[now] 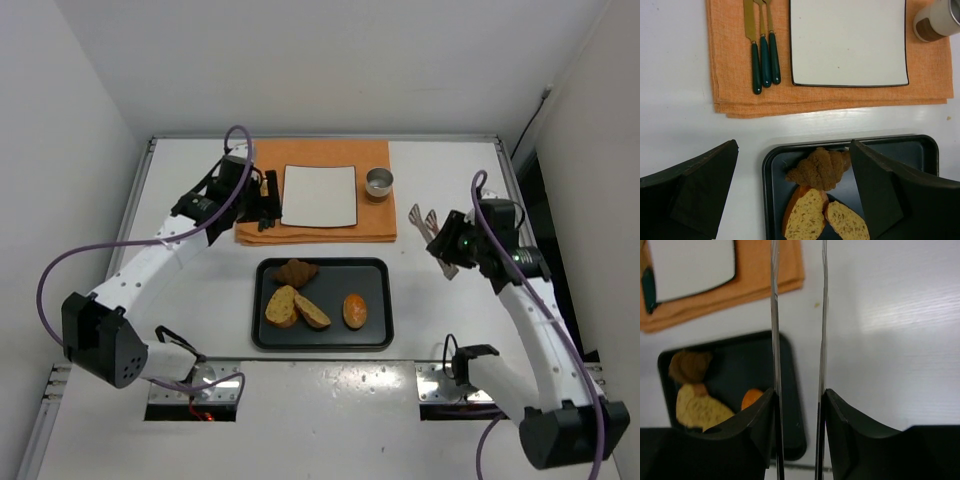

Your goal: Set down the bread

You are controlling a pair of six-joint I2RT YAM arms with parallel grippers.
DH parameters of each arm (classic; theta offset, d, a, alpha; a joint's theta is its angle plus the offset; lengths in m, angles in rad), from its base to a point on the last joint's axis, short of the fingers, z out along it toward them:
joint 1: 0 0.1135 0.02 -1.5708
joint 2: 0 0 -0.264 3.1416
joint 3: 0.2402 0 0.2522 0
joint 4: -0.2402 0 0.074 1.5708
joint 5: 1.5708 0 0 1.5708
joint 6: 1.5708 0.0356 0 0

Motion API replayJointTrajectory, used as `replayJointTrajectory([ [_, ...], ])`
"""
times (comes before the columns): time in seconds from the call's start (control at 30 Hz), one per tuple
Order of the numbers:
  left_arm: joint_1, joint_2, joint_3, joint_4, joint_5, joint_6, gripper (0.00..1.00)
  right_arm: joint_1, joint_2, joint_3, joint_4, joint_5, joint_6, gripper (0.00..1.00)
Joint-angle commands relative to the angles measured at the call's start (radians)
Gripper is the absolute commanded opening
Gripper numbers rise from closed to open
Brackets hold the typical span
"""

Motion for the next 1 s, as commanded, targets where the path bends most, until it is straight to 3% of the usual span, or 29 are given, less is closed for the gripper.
replayJointTrajectory([
  [0.0,0.015,-0.049,-0.005,-0.003,-0.015,-0.006,1.00,0.039,-0.089,-0.014,-0.131,-0.161,0.002,0.42],
  [0.17,0.015,-0.049,0.004,-0.012,-0.024,-0.016,1.00,0.094,-0.187,-0.042,-0.185,-0.278,0.014,0.44],
  [0.43,0.024,-0.040,0.004,-0.012,-0.024,-0.034,1.00,0.194,-0.185,-0.063,-0.211,-0.358,0.003,0.44],
  [0.67,0.024,-0.020,0.013,-0.012,-0.015,-0.034,1.00,0.358,-0.035,0.021,-0.127,-0.226,0.017,0.44],
  [0.97,0.024,-0.002,0.013,-0.012,-0.024,-0.034,1.00,0.611,0.143,0.178,-0.190,0.074,0.049,0.45],
])
